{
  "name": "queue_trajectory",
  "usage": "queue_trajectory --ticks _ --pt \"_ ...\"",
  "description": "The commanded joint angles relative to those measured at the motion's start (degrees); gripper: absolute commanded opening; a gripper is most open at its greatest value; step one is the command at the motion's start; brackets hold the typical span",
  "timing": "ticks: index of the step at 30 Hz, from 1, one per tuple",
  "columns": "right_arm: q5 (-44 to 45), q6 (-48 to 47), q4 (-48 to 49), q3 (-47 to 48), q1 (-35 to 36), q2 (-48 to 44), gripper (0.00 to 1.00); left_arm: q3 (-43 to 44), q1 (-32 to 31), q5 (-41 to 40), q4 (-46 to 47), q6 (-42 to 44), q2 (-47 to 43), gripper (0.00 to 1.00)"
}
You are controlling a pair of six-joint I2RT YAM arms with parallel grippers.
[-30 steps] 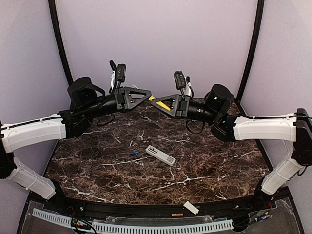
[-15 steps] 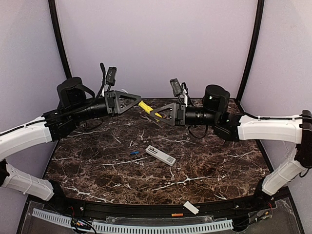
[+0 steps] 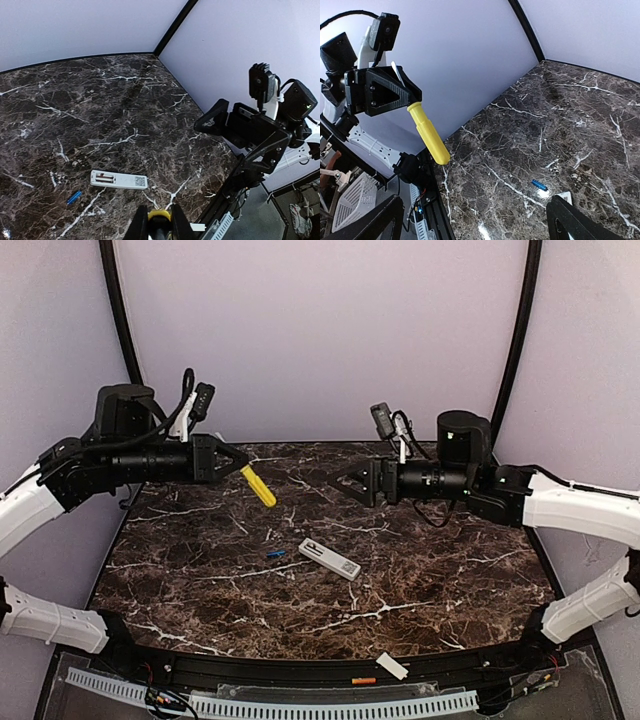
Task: Unload the batteries from the remote control
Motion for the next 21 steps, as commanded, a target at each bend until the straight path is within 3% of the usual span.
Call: queue_trajectory --ticks 1,8,13,21 --pt "6.0 -4.1 -6.0 -1.9 -0.5 -3.1 0.99 6.5 0.1 -9.6 -18.5 6.2 0.5 0.0" --pt "8.1 -4.6 -9.1 -4.1 -0.6 -5.8 0.99 15.5 0.3 -19.0 -32.6 10.4 7.8 0.0" --pt "8.3 -4.6 -10.9 -4.7 -0.5 -6.4 0.99 19.4 1.5 -20.7 -41.0 10.9 12.9 0.0" --pt "9.1 -4.6 -12.7 -5.9 -0.5 -7.3 0.98 16.0 9.2 -19.1 -45.8 9.8 19.2 0.0"
